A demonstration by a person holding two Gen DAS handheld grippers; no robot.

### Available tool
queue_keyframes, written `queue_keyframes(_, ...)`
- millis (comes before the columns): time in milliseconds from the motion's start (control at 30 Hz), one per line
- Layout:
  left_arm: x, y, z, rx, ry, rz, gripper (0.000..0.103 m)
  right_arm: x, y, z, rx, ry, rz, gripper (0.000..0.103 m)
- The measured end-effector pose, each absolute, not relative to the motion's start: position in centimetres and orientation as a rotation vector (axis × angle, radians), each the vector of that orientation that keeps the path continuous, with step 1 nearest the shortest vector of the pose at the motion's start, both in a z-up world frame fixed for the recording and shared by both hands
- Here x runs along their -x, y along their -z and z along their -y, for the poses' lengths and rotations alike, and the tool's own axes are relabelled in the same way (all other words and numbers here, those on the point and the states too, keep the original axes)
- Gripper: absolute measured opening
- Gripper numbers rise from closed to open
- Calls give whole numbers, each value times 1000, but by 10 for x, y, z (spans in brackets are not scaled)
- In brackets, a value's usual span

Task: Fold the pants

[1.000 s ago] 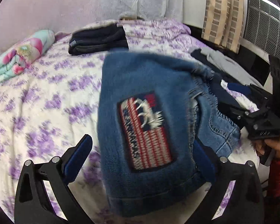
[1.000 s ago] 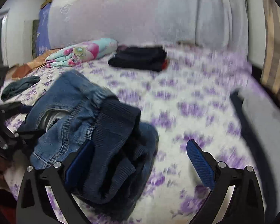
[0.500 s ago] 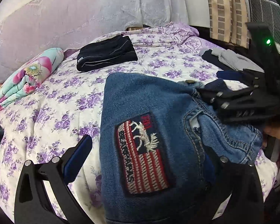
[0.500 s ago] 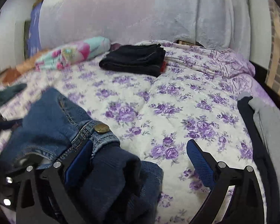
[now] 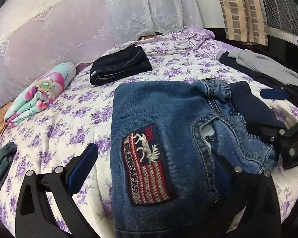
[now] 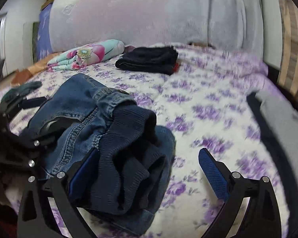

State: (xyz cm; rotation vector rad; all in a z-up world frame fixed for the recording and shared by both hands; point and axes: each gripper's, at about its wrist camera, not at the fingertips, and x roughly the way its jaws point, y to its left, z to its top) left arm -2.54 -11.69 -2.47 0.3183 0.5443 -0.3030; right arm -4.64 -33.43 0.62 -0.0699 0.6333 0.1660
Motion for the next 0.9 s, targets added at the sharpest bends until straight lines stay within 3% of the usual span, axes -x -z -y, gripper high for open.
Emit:
queue_keyframes(133,26,24,116,-313,306,-545,99,52,-7,337,43,-181,-618,100)
queue_keyframes(400,26,24,115,-316,305,-540,99,29,17,379,-346,-381,-764,100)
queue_keyframes(900,24,23,109,-268,328,-566,99,28,20,380,-427,-436,-792,100)
